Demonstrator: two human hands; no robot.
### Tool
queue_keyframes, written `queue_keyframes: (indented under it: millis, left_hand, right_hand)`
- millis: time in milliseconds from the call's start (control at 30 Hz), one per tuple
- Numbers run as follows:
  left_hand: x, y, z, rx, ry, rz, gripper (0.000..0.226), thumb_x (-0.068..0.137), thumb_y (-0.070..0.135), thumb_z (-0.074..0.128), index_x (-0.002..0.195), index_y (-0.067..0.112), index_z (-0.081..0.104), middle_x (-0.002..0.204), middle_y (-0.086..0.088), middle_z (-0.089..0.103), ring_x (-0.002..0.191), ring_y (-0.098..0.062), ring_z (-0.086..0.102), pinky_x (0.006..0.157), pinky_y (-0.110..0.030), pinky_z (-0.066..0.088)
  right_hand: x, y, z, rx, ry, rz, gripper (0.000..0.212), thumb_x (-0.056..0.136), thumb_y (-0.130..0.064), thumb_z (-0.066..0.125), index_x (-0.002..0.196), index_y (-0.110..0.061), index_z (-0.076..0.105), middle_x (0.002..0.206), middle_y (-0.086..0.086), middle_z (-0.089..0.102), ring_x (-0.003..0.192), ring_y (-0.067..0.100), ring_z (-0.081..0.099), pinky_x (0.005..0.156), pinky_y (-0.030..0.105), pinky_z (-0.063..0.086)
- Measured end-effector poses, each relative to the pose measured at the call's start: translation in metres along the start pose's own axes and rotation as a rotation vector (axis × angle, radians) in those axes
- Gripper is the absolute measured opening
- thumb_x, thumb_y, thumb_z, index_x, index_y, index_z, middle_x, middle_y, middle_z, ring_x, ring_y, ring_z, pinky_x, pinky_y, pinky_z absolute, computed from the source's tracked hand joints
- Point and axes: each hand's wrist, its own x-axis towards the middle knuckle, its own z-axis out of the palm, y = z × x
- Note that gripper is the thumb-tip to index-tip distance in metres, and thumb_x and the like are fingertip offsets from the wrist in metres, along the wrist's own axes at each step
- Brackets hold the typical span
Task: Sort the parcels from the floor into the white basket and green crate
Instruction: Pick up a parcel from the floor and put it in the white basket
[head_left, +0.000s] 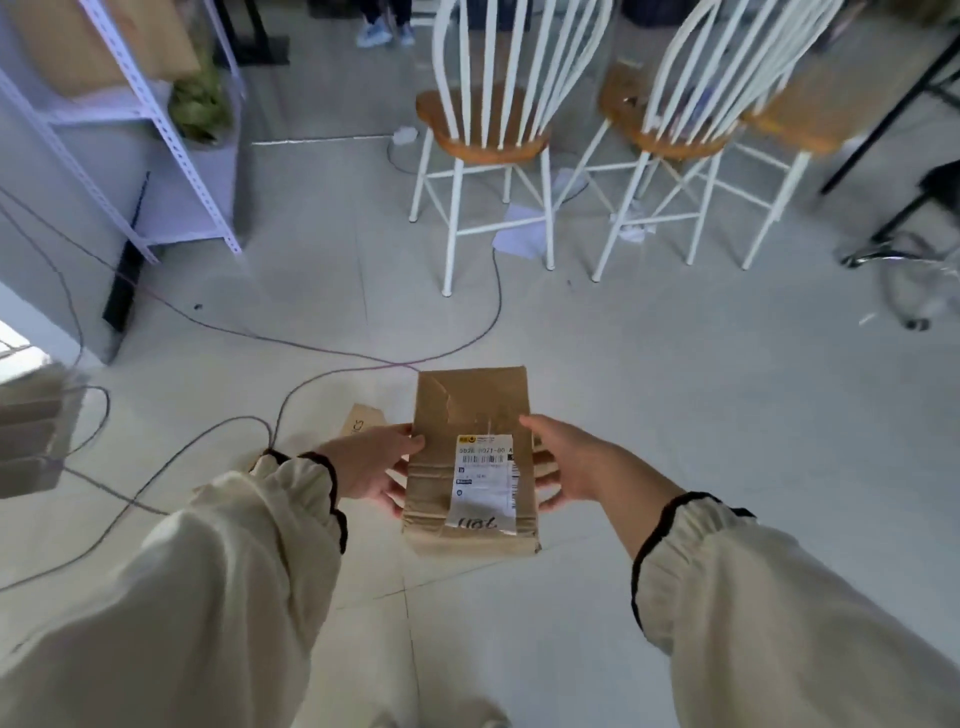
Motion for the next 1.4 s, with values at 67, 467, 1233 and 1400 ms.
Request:
queue_keyframes:
  millis: [67,467,1233,1400]
  left_hand:
    - [-0.057,0.044,0.023,0.048,-0.032,0.008,0.027,0.1,0.024,0.044,0.127,0.02,0.043,0.107,-0.02,0.05,0.092,-0.045,0.054,0.096,-0.066,0.035]
    - [-0.293,0.199,0.099,0.426,-0.142,0.264,0.036,0.101,0.026,0.041,0.134,0.011,0.043,0.13,-0.028,0.045,0.101,-0.047,0.055,0.09,-0.053,0.048]
    - [-0.396,0.141,0.315,1.109,-0.624,0.316,0.034,0.099,0.027,0.045,0.127,0.008,0.044,0.124,-0.028,0.048,0.092,-0.041,0.057,0.095,-0.055,0.04]
    - [-0.451,0.059,0.405,1.317,-0.879,0.321,0.037,0.098,0.032,0.047,0.128,0.01,0.047,0.127,-0.028,0.05,0.103,-0.043,0.056,0.102,-0.056,0.038]
  right_hand:
    - [-0.068,-0.024,-0.023,0.025,0.043,-0.005,0.049,0.091,-0.053,0.045,0.121,-0.014,0.052,0.125,0.013,0.051,0.111,0.034,0.049,0.094,0.048,0.043]
    - [-0.317,-0.089,-0.094,0.262,0.197,-0.165,0.023,0.092,-0.038,0.054,0.097,-0.016,0.055,0.116,0.016,0.056,0.099,0.035,0.058,0.077,0.044,0.047]
    - [-0.538,0.153,-0.073,0.745,0.752,-0.161,0.036,0.091,-0.032,0.056,0.12,-0.012,0.047,0.111,0.018,0.053,0.087,0.037,0.06,0.067,0.041,0.054]
    - [-0.614,0.281,-0.033,0.958,0.968,-0.151,0.041,0.073,-0.036,0.066,0.105,-0.014,0.054,0.101,0.014,0.054,0.064,0.03,0.063,0.06,0.034,0.054]
